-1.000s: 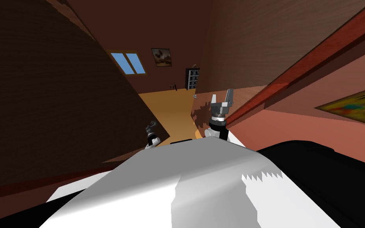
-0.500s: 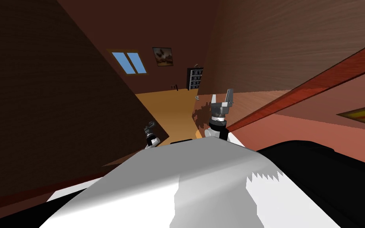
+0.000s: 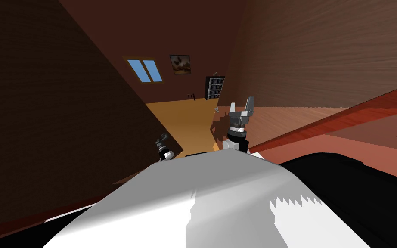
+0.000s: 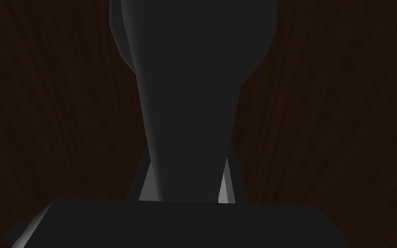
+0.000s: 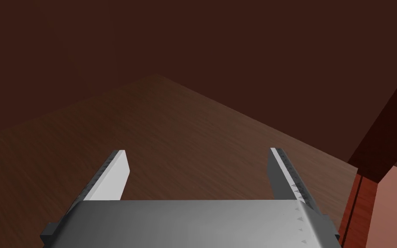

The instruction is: Push the door open

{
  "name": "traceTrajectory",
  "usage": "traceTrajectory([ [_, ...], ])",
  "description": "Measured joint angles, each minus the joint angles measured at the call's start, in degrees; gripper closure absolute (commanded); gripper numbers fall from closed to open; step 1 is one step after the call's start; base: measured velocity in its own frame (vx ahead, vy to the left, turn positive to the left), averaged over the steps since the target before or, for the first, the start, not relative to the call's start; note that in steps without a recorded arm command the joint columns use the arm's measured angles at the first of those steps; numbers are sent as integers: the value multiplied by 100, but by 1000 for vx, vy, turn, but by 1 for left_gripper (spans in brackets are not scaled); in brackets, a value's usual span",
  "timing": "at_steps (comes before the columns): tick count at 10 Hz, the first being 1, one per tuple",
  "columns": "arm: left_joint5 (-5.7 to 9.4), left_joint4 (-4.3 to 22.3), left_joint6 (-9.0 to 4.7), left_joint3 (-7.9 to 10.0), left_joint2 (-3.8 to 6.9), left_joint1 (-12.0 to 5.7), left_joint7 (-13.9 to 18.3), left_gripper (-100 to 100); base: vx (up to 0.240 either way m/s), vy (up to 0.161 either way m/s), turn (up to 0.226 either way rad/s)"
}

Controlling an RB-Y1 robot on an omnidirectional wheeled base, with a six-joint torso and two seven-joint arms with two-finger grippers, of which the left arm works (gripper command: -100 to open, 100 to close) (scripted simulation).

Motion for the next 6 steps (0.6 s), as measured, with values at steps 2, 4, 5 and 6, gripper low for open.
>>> traceTrajectory([
  [2, 71, -60, 15, 71, 29, 76, -22, 100, 143, 21, -43],
  [4, 198, -123, 60, 168, 60, 167, -76, 100, 159, 50, -44],
  [5, 260, -321, 113, 213, 25, 271, -119, 100, 119, 39, -9],
  [6, 292, -279, 84, 238, 61, 245, -132, 100, 175, 41, -81],
])
